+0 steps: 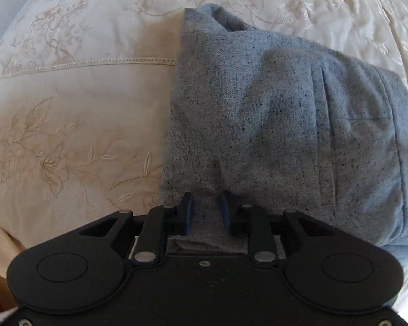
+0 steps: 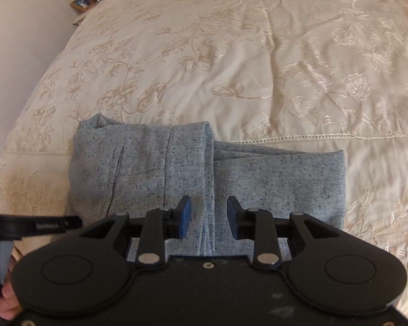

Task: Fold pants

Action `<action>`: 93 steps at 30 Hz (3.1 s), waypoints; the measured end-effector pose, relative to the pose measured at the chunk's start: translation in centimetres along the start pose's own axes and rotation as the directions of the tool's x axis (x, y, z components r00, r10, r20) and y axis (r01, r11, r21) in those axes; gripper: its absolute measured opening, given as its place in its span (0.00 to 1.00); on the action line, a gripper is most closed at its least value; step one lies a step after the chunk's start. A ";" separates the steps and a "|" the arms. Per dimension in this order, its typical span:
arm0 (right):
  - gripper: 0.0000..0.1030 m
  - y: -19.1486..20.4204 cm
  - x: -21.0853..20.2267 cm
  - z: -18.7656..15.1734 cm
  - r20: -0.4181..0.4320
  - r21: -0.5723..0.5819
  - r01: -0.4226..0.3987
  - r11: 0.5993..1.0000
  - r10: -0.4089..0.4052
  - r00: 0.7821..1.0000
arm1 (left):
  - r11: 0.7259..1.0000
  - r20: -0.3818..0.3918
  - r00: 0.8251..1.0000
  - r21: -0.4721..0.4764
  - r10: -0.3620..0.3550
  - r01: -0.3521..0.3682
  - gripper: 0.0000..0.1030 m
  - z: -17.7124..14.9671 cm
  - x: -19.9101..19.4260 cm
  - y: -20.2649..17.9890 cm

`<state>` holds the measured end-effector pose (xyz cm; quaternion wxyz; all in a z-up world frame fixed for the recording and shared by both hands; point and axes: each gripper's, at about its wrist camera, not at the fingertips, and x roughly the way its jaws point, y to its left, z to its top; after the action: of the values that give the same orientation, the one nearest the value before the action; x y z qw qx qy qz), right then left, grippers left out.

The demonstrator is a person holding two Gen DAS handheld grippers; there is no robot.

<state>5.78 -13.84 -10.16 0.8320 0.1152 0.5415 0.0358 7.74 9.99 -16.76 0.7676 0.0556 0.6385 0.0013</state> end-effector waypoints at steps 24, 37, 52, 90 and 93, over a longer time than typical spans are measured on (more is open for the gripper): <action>0.07 -1.0 5.9 -0.3 -0.109 0.139 -0.090 0.986 0.106 0.988 | 0.997 0.088 0.995 -0.047 -0.056 0.060 0.47 -1.0 -4.1 4.6; 0.04 0.4 -3.5 -0.2 0.031 0.017 -0.134 0.991 0.133 0.991 | 0.998 0.160 0.987 -0.064 -0.015 0.025 0.47 0.3 -6.3 3.8; 0.05 -7.1 -4.0 -3.9 -0.059 -0.004 0.181 0.983 -0.181 0.982 | 0.995 0.157 0.985 0.085 -0.070 0.057 0.47 1.5 -6.5 -2.9; 0.04 -9.4 0.7 1.1 0.062 0.130 0.198 0.971 -0.207 0.976 | 0.987 0.115 0.993 0.153 0.020 -0.037 0.51 9.7 1.0 -9.5; 0.07 -9.5 1.1 1.1 0.049 0.113 0.196 0.974 -0.202 0.978 | 0.993 0.115 0.993 0.116 -0.009 -0.005 0.50 9.9 -0.6 -8.3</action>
<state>6.61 -23.03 -12.94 0.8399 0.1060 0.5261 -0.0804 16.75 0.86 -15.15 0.7987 0.0995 0.5920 -0.0400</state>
